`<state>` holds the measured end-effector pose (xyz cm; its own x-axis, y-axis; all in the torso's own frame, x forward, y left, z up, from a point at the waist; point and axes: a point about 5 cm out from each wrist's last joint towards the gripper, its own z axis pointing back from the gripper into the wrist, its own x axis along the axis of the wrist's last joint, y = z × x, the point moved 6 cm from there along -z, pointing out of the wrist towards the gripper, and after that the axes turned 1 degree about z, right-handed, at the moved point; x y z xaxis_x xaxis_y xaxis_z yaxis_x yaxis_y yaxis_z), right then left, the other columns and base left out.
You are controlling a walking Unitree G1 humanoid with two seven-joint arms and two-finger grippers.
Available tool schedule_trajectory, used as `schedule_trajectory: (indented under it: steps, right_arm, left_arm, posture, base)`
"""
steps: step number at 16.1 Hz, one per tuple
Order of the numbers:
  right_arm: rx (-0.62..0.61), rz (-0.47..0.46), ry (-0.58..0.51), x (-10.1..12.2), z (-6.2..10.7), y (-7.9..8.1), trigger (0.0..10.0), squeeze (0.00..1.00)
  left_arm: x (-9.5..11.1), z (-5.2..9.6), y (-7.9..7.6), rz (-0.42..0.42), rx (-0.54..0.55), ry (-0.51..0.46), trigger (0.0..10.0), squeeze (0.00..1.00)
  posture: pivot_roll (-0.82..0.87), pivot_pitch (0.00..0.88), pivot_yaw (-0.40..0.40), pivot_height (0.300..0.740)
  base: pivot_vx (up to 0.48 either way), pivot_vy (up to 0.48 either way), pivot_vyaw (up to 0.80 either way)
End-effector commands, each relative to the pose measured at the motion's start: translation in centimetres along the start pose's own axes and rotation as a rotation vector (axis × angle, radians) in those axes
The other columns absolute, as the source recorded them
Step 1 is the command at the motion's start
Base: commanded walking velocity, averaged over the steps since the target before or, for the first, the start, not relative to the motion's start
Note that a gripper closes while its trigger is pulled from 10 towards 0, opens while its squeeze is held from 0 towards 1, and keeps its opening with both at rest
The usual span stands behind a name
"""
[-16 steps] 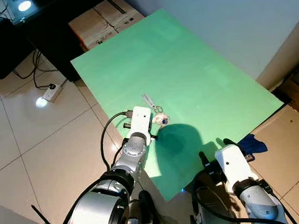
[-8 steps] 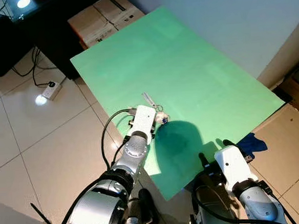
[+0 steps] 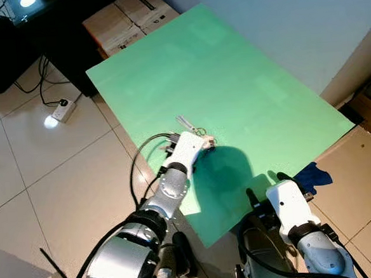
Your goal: Hang keys on a hook
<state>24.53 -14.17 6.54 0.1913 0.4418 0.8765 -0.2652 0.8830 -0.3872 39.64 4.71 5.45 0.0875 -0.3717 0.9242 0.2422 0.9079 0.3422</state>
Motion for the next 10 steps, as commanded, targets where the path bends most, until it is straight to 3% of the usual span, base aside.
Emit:
schedule_trajectory:
  steps: [1, 2, 3, 4, 5, 6, 10]
  right_arm:
    - [0.014, -0.002, 0.018, -0.3, 0.4, 0.6, 10.0, 0.0]
    - [0.015, -0.003, 0.018, -0.2, 0.4, 0.6, 10.0, 0.0]
    - [0.015, -0.003, 0.018, -0.2, 0.3, 0.6, 10.0, 0.0]
    - [0.015, -0.002, 0.017, -0.2, 0.3, 0.6, 10.0, 0.0]
    - [0.015, -0.001, 0.016, -0.2, 0.3, 0.6, 10.0, 0.0]
    - [0.014, -0.001, 0.015, -0.2, 0.2, 0.6, 10.0, 0.0]
    - [0.008, -0.002, 0.013, -0.1, 0.1, 0.5, 10.0, 0.0]
  left_arm:
    - [-1.6, 0.4, 0.5, -0.005, 0.021, 0.047, 10.0, 0.0]
    - [-1.7, 0.4, 0.5, -0.009, 0.019, 0.049, 9.4, 0.0]
    - [-1.7, 0.4, 0.6, -0.011, 0.02, 0.05, 2.7, 0.0]
    - [-1.8, 0.5, 0.5, -0.016, 0.018, 0.053, 1.6, 0.0]
    - [-1.9, 0.5, 0.3, -0.022, 0.007, 0.057, 6.4, 0.0]
    - [-1.9, 0.6, -0.1, -0.036, -0.011, 0.062, 10.0, 0.0]
    - [-1.9, 0.5, -0.4, -0.115, -0.025, 0.056, 10.0, 0.0]
  posture:
    - [-0.38, 0.351, 0.166, 0.74]
    - [-0.38, 0.352, 0.166, 0.74]
    - [-0.38, 0.352, 0.166, 0.74]
    - [-0.38, 0.352, 0.166, 0.74]
    - [-0.38, 0.35, 0.166, 0.74]
    - [-0.38, 0.35, 0.168, 0.74]
    - [-0.38, 0.349, 0.174, 0.74]
  base:
    - [0.0, 0.0, 0.0]
    - [0.0, 0.0, 0.0]
    - [0.0, 0.0, 0.0]
    - [0.0, 0.0, 0.0]
    - [0.0, 0.0, 0.0]
    - [0.0, 0.0, 0.0]
    - [0.0, 0.0, 0.0]
